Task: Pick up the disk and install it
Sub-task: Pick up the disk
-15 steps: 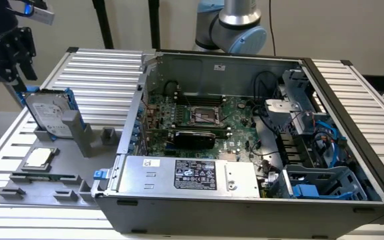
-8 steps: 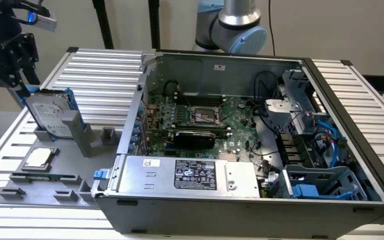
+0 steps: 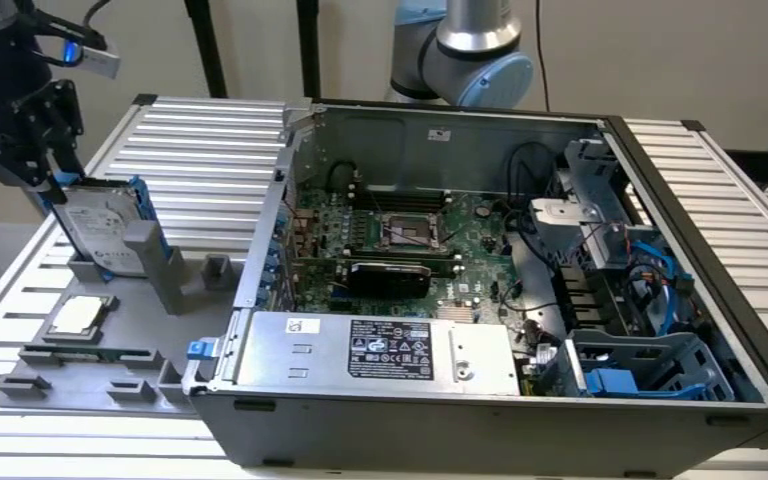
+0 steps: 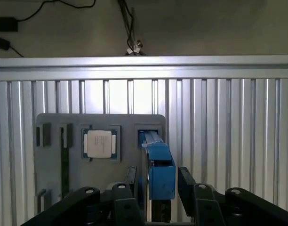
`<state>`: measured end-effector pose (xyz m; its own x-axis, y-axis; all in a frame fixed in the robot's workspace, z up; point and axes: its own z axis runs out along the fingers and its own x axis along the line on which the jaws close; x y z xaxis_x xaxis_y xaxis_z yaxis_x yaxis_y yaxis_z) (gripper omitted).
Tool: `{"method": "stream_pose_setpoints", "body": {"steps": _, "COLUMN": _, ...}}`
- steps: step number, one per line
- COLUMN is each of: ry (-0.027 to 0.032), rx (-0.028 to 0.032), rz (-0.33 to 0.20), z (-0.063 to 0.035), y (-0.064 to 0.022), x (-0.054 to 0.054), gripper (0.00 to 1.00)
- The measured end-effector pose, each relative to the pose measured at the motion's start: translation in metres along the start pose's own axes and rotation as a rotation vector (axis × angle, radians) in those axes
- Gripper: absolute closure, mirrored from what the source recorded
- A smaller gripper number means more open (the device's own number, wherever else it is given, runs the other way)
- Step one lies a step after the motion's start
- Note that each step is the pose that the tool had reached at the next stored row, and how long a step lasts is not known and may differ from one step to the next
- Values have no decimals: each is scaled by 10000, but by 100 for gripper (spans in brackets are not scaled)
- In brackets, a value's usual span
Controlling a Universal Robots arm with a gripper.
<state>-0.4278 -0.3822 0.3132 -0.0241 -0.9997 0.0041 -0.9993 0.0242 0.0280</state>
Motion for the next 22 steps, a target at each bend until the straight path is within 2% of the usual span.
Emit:
{"method": "stream_pose_setpoints", "body": {"steps": 7, "ry": -5, "rx": -2, "rz": 185, "z": 122, "y": -4, "x": 0, "gripper": 0}}
{"method": "stream_pose_setpoints", "body": {"steps": 20, "ry": -4, "rx": -4, "rz": 183, "z": 230, "y": -7, "x": -1, "gripper": 0}}
{"method": "stream_pose_setpoints", "body": {"steps": 21, "ry": -4, "rx": -4, "rz": 182, "z": 233, "y": -7, "x": -1, "gripper": 100}}
{"method": "stream_pose_setpoints", "body": {"steps": 22, "ry": -1, "rx": -5, "rz": 182, "z": 235, "y": -7, "x": 0, "gripper": 100}}
